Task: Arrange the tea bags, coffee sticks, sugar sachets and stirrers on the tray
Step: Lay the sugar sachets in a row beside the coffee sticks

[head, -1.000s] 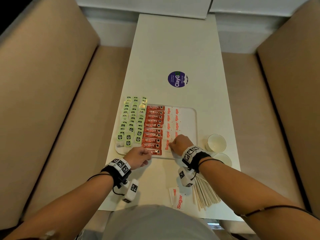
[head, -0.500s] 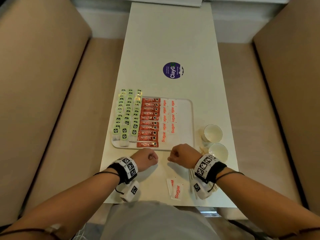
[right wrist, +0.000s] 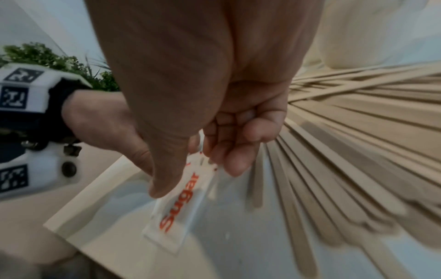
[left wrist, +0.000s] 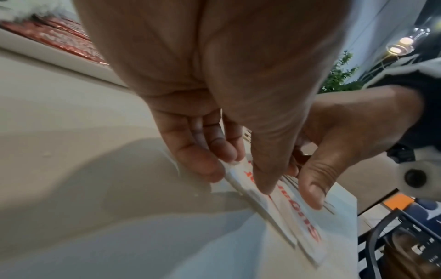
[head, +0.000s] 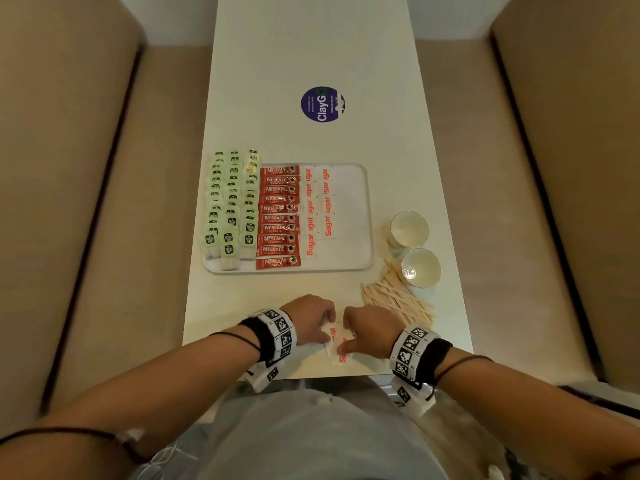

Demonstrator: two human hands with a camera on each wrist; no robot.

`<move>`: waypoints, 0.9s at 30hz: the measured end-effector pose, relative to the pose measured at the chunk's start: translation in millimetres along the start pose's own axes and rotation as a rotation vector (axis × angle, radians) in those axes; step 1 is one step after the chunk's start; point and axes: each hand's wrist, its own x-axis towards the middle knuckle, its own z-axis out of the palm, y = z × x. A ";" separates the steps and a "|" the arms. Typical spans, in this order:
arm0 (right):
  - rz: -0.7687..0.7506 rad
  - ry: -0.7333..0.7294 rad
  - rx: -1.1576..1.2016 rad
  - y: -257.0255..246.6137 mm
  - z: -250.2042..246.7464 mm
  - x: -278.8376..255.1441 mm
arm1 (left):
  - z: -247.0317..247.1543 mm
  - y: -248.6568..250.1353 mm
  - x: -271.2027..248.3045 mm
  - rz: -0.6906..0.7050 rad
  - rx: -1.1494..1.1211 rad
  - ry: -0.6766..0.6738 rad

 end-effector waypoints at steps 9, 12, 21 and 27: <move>-0.009 0.006 -0.033 -3.6 12.1 -3.4 | 11.2 10.4 2.7 -0.058 0.184 0.077; -0.022 0.013 -0.034 -2.1 10.6 -0.1 | 10.2 11.0 3.9 -0.084 0.154 0.080; -0.025 -0.009 0.052 -1.9 8.2 5.0 | 1.4 9.5 -1.3 -0.118 0.114 0.057; -0.035 0.023 0.095 -0.3 0.7 7.7 | -8.4 -0.6 -8.0 -0.062 -0.089 0.077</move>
